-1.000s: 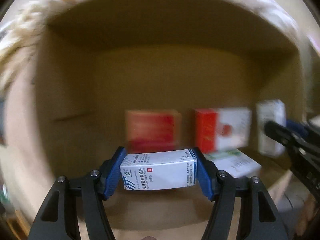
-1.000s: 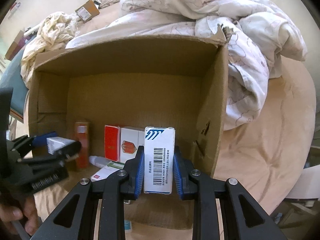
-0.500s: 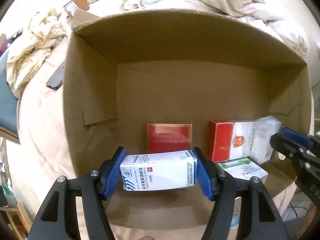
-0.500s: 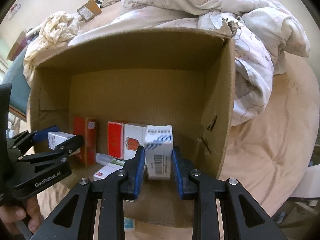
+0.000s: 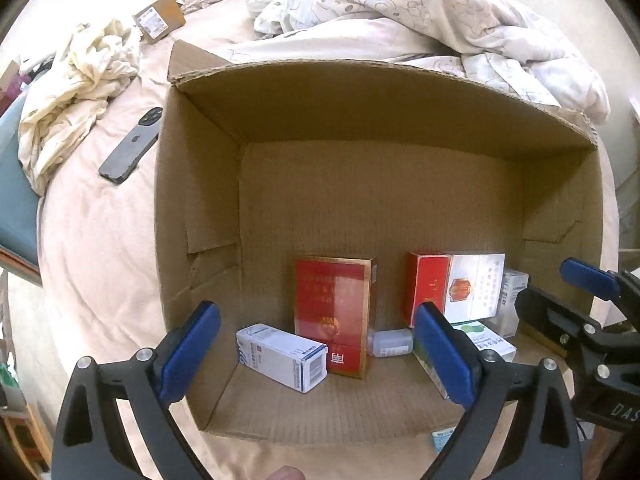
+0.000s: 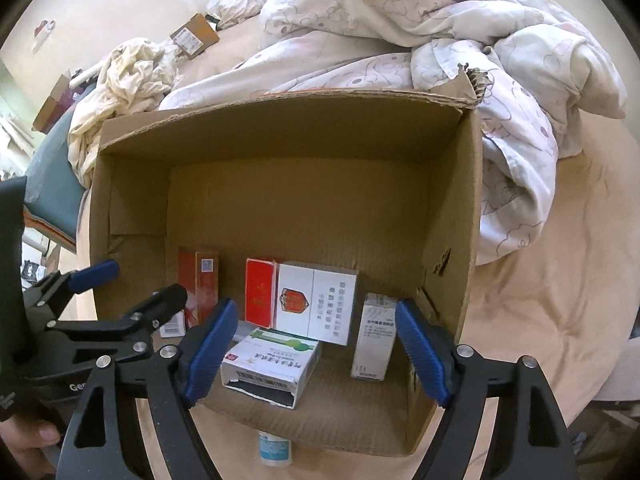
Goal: Organize objects
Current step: 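Open both grippers to release the boxes and withdraw them, then grasp the white pill bottle with the right gripper and lift it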
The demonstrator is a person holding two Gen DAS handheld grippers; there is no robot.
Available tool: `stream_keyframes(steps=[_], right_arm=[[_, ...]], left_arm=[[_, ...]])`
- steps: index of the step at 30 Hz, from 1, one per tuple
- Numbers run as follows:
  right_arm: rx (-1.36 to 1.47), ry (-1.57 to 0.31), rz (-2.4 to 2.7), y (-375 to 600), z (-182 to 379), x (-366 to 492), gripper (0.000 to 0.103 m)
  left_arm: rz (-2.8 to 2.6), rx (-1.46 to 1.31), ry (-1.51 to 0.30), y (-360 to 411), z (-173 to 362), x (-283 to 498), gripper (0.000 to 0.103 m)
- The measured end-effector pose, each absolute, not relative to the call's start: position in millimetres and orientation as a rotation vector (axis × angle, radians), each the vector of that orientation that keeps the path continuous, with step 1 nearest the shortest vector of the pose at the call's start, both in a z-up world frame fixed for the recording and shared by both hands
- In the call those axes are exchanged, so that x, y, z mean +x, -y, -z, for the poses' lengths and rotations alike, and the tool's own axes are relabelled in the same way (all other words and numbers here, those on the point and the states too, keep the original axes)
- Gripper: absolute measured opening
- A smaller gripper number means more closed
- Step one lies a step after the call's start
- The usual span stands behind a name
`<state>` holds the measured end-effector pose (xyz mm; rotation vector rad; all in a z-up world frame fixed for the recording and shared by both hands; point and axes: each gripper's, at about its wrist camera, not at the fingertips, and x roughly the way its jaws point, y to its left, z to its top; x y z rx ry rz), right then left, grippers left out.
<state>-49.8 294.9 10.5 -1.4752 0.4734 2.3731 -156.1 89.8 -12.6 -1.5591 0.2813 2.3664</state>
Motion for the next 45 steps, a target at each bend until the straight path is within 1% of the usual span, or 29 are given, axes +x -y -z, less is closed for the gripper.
stream_keyframes(steps=[5,18,23,29,32,33,35,38,40,43,45], right_arm=[[-1.478,-0.468,-2.367,-293,-10,-51,0.086],[-1.405,-0.512,-2.387,-287,-29,-38,0.086],[-1.355,-0.563,-2.417,-278,-45,-22,0.086],[-1.386,-0.538,-2.423,-261,-46,-4,0.086],[-1.419,-0.574,-2.419,-256,-38,14,0.086],[-1.428,-0.6,-2.404,-256,-34,20,0.086],[-1.461,-0.653,-2.369,-257,-22,30,0.086],[-1.535,-0.721,-2.304,-257,-1,33,0.086],[-1.599,-0.731,-2.278,-253,14,27,0.086],[-1.664,-0.757,-2.237,-245,33,18,0.086],[-1.709,-0.728,-2.208,-239,45,10,0.086]], left_arm=[[-2.366,-1.581,-0.289,-89,11,-163,0.097],[-2.382,-1.565,-0.282,-60,-33,-115,0.097],[-2.392,-1.594,-0.284,-43,-40,-97,0.097],[-2.392,-1.625,-0.238,-19,-35,-72,0.097],[-2.403,-1.635,-0.243,-7,-25,-67,0.097],[-2.412,-1.677,-0.237,-2,-21,-69,0.097],[-2.392,-1.707,-0.156,7,-18,-73,0.097],[-2.406,-1.721,-0.153,12,-17,-75,0.097],[-2.404,-1.746,-0.16,14,-15,-76,0.097],[-2.358,-1.769,-0.099,14,-14,-76,0.097],[-2.345,-1.768,-0.112,12,-15,-74,0.097]])
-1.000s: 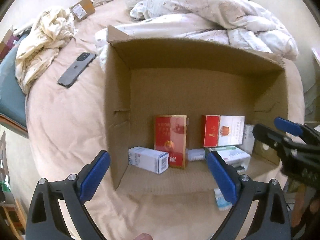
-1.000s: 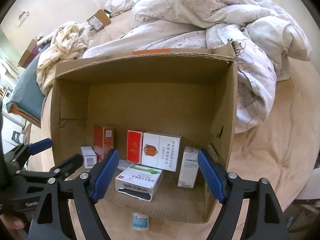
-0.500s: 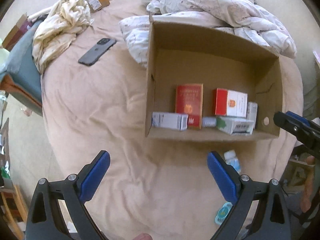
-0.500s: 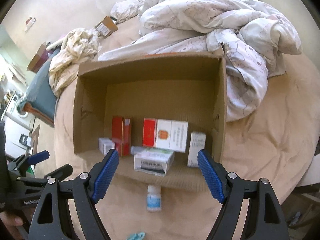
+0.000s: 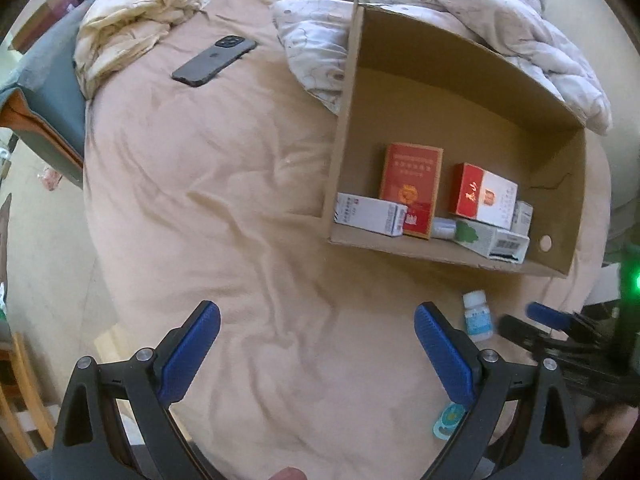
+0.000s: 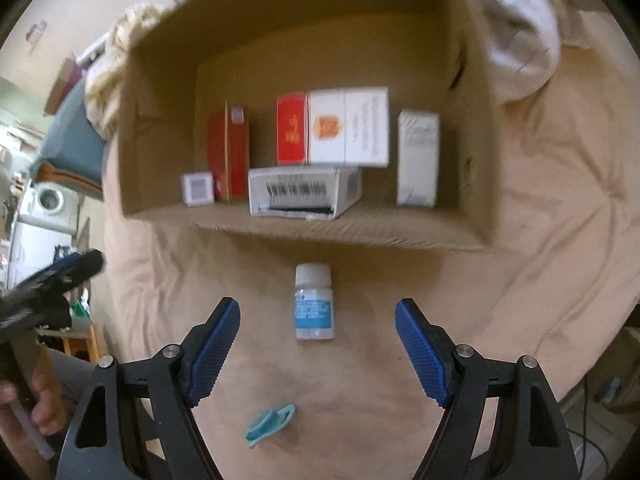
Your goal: Organize objects
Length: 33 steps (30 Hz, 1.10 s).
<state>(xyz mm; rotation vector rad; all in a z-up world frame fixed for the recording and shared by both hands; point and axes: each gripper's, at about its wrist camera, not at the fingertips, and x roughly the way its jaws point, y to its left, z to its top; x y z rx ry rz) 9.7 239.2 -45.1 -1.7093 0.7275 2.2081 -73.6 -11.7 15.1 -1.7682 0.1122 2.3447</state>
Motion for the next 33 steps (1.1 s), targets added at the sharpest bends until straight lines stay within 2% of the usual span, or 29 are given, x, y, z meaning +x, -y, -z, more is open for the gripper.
stream_keyframes(steps=[4,11,15,17,19,21,33], right_arm=[[-1.801,-0.631,-2.148,-226,69,-9,0.08],[-1.864,-0.449,-2.096,-204,91,-36,0.078],[-1.899,-0.39,-2.062,-198,101,-40,0.073],[-1.899,-0.372,-2.064,-198,101,-39,0.066],[-1.896,-0.358,-2.057,-199,100,-36,0.038],[-1.893,-0.339,-2.059,-199,99,-34,0.031],[-1.826,-0.333,-2.189,-204,71,-10,0.031]], left_arm=[[-2.309,-1.763,-0.151,4,-15,-69,0.097],[-2.31,-1.788,-0.138,3,-10,-74,0.097],[-2.303,-1.789,-0.168,-1,-7,-73,0.097],[-2.305,-1.786,-0.186,-3,-6,-71,0.097],[-2.306,-1.789,-0.201,-5,-4,-71,0.097],[-2.308,-1.796,-0.213,-7,-2,-72,0.097],[-2.343,-1.781,-0.351,-13,11,-67,0.097]])
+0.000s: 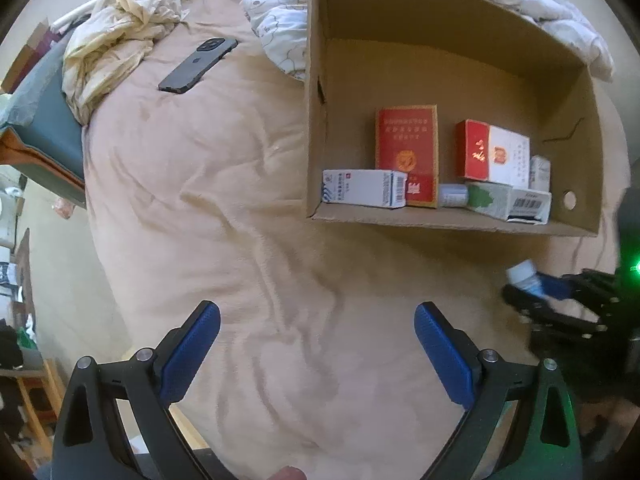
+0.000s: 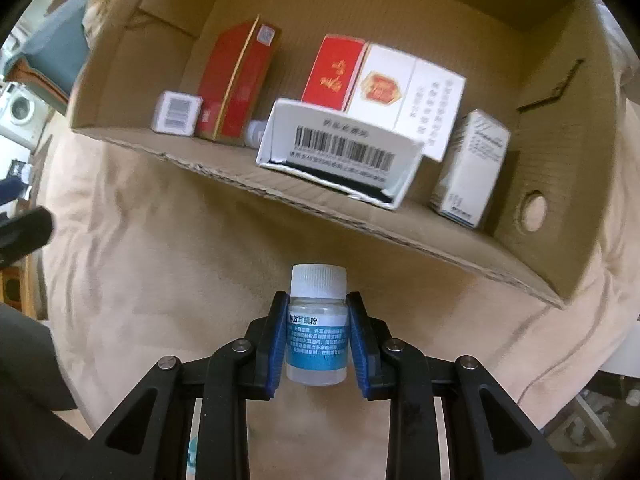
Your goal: Organize objects
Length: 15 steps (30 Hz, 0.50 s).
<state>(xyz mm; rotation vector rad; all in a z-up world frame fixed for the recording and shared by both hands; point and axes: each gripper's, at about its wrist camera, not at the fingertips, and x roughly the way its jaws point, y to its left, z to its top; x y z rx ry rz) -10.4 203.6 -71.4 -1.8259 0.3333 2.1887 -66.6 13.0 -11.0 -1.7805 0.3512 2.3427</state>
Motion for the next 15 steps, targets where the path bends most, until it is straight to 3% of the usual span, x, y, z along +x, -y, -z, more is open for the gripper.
stream_keyframes(steps=[9,15], right_arm=[[-1.67,-0.461,-2.347,-221,18,22,0.031],[-1.401,-0.654,-2.446,-268,-42,44,0.03]], left_arm=[[-2.194,-1.829,-0.291,-23,15,-46,0.097],[-2.071,-1.762,-0.513,-73,9,-2,0.097]])
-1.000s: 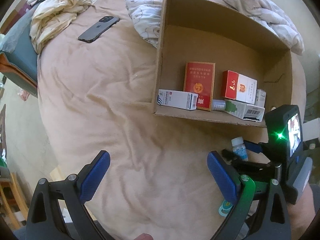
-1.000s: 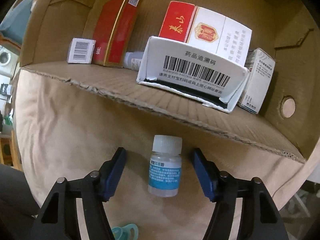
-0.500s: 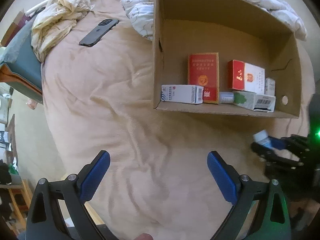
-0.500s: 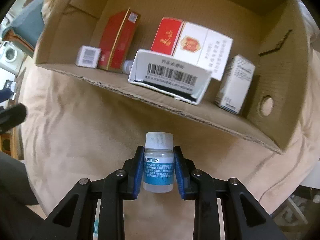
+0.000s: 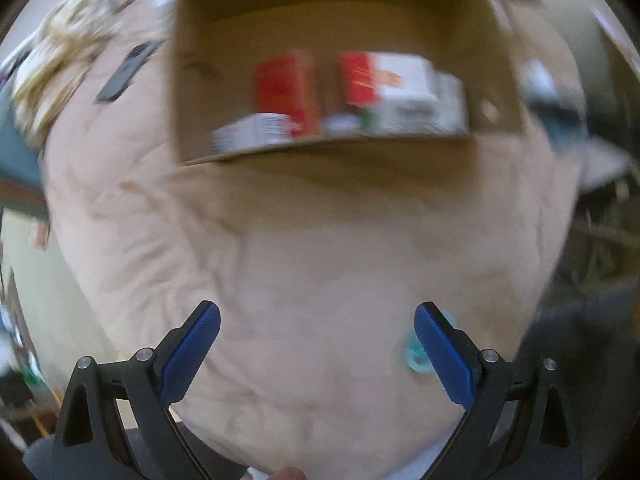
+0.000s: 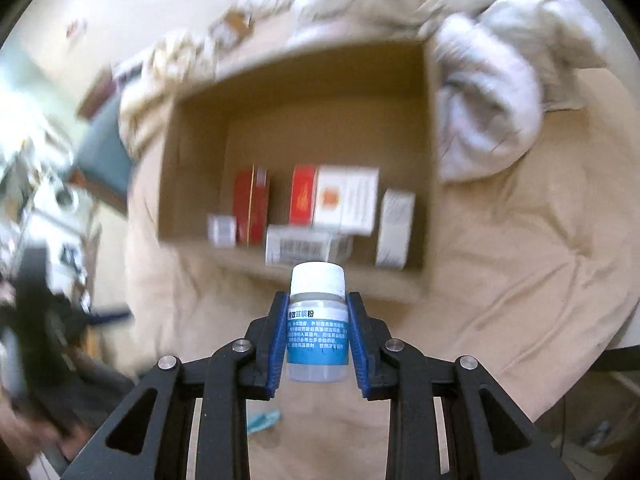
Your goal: Organize objects
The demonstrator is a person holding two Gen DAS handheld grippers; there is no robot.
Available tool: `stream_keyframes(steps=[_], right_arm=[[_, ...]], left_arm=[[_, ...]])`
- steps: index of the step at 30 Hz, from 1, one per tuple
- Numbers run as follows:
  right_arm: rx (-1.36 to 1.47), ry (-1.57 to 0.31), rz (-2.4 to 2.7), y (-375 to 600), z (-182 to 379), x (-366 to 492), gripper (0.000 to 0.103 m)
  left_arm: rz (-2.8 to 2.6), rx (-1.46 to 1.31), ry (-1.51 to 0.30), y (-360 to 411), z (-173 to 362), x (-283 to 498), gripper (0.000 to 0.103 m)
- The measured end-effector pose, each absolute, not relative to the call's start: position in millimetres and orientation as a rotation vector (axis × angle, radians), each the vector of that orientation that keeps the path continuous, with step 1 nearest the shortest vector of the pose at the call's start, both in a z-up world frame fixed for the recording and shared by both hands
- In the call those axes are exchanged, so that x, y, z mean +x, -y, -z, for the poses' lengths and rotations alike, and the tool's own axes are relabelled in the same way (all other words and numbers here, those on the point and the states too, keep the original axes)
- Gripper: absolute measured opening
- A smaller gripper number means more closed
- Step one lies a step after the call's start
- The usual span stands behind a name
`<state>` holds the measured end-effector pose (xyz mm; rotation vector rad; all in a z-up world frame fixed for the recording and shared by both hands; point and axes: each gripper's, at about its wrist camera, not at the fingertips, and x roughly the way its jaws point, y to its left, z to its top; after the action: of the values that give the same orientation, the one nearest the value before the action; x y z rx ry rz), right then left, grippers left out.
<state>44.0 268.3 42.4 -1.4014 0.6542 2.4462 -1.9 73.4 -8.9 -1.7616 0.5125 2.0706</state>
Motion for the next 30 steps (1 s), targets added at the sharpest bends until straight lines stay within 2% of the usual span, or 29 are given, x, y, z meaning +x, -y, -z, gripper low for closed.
stream_keyframes(steps=[6,15,18,21,23,24,26,30], right_arm=[[-1.259,-0.737,-2.49,-298,-69,38,0.03],[-1.255,-0.777,-2.529,-305,-78,53,0.03],[-1.262,-0.775,-2.537,-306,-78,54,0.03],[-1.267,-0.769,-2.546,-305,-79,54,0.03],[-1.268,-0.769,-2.55,-304,-79,53,0.03],[-1.272,-0.766,-2.553,-304,-79,52,0.03],[-1.279,-0.762,-2.552,-303,-78,51,0.03],[-1.3,-0.744,-2.551,-301,-75,49,0.03]], left_arm=[[-1.938,-1.718,-0.706,-130,29,31,0.097],[-1.846,-1.747,-0.821,-172,68,41,0.097],[-1.849,-1.745,-0.862,-178,76,42,0.093],[-1.848,-1.753,-0.894,-180,83,42,0.069],[-1.842,-1.765,-0.893,-180,85,42,0.042],[-1.836,-1.771,-0.889,-178,86,42,0.037],[-1.831,-1.769,-0.894,-176,85,42,0.013],[-1.839,-1.752,-0.916,-170,82,43,0.007]])
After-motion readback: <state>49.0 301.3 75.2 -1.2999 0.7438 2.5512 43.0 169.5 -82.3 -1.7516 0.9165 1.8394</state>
